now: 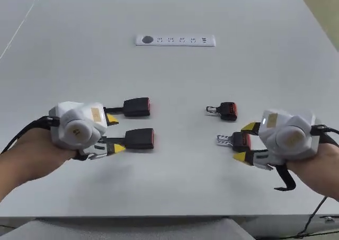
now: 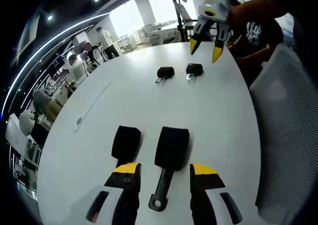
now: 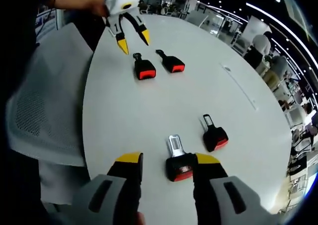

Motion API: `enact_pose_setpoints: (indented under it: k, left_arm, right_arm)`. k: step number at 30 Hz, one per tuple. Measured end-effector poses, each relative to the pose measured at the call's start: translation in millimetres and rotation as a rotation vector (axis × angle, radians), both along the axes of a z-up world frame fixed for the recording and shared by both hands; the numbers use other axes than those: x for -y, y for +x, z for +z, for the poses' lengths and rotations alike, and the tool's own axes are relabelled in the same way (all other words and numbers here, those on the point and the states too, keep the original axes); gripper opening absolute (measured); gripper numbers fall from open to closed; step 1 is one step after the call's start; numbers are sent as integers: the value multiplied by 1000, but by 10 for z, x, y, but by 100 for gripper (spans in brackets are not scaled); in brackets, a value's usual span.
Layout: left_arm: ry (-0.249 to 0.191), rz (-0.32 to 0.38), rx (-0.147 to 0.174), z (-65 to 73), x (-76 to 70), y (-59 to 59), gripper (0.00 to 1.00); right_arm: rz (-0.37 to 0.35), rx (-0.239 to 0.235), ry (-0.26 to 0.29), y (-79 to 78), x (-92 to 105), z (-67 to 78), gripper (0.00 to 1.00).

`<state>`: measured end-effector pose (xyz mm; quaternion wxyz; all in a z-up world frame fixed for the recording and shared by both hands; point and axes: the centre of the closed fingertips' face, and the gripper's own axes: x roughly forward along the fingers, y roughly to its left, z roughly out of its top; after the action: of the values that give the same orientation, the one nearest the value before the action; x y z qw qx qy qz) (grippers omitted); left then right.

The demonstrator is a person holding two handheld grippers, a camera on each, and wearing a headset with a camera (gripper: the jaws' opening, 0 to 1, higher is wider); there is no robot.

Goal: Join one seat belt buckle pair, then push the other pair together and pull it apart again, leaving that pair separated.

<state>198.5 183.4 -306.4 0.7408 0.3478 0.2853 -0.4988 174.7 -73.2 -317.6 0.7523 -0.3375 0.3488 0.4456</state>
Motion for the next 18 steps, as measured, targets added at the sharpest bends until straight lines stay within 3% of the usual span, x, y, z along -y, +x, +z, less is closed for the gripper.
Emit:
enact_pose_setpoints:
  k: [6,12,18]
  left_arm:
    - [23,-41,-34,-118,76,90,41]
    - [37,-81,-55,-197,156,168,41]
    - [70,-130,-95,-323,161,163,41]
  right_arm:
    - [11,-51,8,68,94,-74,41]
    - [55,-91,-21,93,148,-159,39]
    - [88,-141,-30,142,157,-276,37]
